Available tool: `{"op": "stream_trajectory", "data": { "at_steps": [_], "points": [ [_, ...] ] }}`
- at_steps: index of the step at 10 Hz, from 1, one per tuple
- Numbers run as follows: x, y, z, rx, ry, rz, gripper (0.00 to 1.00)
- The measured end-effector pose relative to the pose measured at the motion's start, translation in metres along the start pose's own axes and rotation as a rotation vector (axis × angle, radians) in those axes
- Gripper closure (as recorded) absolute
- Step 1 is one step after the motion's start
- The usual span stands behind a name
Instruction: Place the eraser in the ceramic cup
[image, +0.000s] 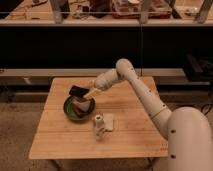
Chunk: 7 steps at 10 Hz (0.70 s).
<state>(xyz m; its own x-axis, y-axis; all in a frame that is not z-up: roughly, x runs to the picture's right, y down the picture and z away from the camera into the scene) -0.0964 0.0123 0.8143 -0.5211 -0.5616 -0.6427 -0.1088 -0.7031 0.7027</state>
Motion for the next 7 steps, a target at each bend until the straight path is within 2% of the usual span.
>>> {"op": "stream_trajectory", "data": {
  "at_steps": [2, 5, 7],
  "points": [
    [-0.005, 0.002, -0.005, -0.004, -0.004, -0.001, 0.2],
    [-0.002, 0.007, -0.019, 0.008, 0.023, 0.0, 0.2],
    [-0.011, 0.012, -0.031, 0.011, 0.025, 0.006, 0.2]
  ]
}}
